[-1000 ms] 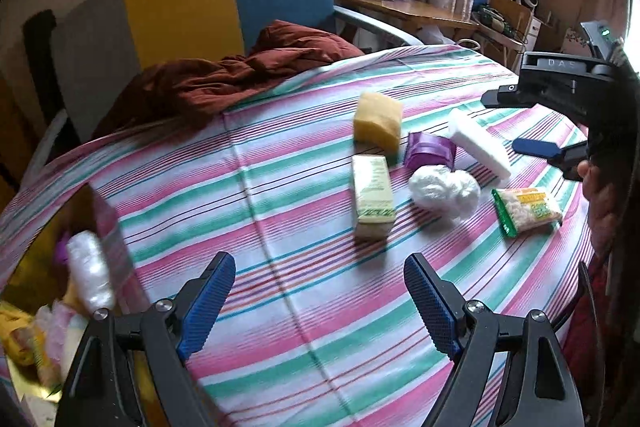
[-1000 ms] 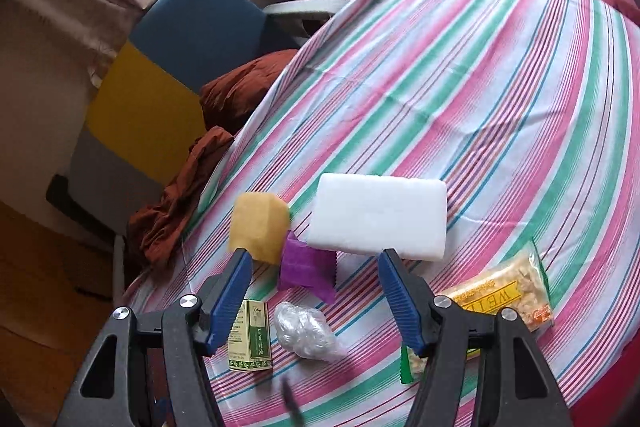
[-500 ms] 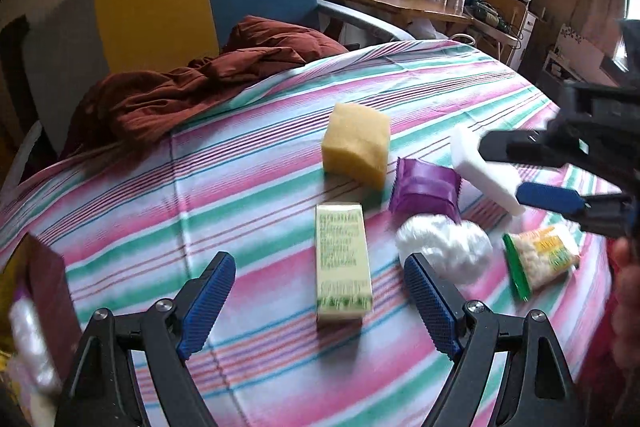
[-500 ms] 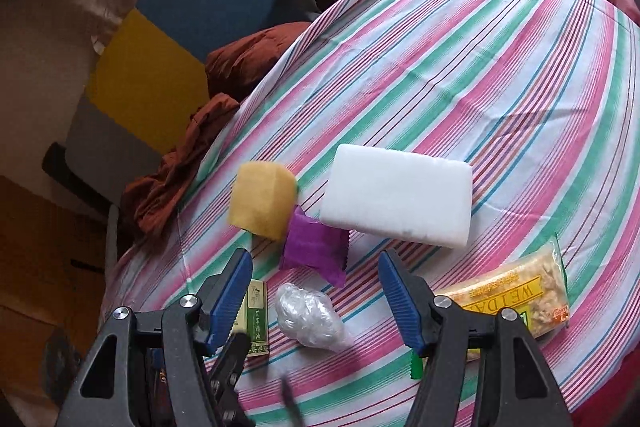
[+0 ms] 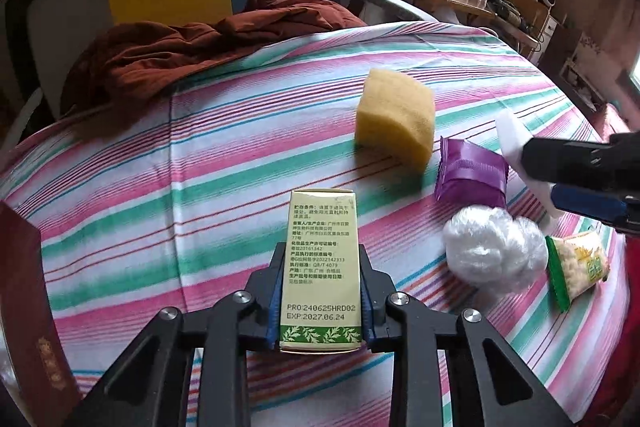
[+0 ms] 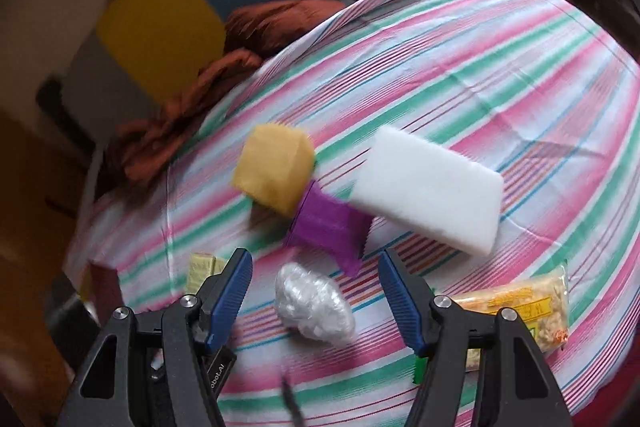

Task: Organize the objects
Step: 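Grasp the green-white medicine box with the left tool while the right tool grasps the clear plastic bundle, then carry the medicine box and plastic bundle over the gold tray with both tools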

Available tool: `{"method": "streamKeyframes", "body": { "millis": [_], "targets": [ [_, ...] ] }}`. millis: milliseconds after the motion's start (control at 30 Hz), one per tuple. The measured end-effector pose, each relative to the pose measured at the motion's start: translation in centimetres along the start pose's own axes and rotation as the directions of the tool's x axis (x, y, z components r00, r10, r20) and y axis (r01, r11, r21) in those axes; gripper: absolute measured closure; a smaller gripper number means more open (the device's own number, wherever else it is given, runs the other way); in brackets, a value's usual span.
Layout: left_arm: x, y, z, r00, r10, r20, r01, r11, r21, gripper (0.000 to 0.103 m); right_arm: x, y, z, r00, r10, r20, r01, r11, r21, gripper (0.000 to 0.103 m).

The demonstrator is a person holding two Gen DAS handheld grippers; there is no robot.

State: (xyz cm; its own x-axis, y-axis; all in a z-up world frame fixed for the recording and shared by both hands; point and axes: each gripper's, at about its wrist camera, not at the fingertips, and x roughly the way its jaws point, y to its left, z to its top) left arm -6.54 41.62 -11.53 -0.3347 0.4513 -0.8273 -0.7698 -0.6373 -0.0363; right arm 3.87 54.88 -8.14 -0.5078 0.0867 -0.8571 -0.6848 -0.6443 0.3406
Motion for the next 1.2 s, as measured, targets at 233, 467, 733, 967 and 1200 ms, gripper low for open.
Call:
{"method": "streamKeyframes", "body": {
  "millis": [233, 467, 733, 967, 1200],
  "targets": [
    [-1.0, 0.3, -1.5, 1.000, 0.011, 0.005, -0.011, 1.000, -0.021, 0.073, 2.9, 2.7, -1.4, 0.987, -0.117, -0.114, 0.095, 0.978, -0.183, 0.036],
    [-2.1, 0.4, -3.3, 1.000, 0.020, 0.010, -0.020, 0.999, -0.032, 0.073, 3.8, 2.4, -2.0, 0.975, -0.167, -0.145, 0.134, 0.967, -0.216, 0.050],
    [-3.3, 0.9, -5.1, 1.000, 0.008, 0.019, -0.008, 0.999, -0.032, 0.073, 2.2, 2.8, -2.3, 0.992, -0.026, -0.124, -0.002, 0.974, -0.226, 0.066],
    [-4.0, 0.9, -6.1, 0.999, 0.004, 0.046, -0.003, 1.000, -0.027, 0.073, 2.1, 2.9, -2.8, 0.992, -0.031, -0.121, 0.002, 0.972, -0.235, 0.066],
    [-3.9, 0.9, -6.3, 0.998, 0.002, 0.059, -0.001, 1.000, -0.020, 0.073, 2.2, 4.2, -3.0, 0.995, -0.037, -0.096, 0.011, 0.965, -0.263, 0.066]
  ]
}}
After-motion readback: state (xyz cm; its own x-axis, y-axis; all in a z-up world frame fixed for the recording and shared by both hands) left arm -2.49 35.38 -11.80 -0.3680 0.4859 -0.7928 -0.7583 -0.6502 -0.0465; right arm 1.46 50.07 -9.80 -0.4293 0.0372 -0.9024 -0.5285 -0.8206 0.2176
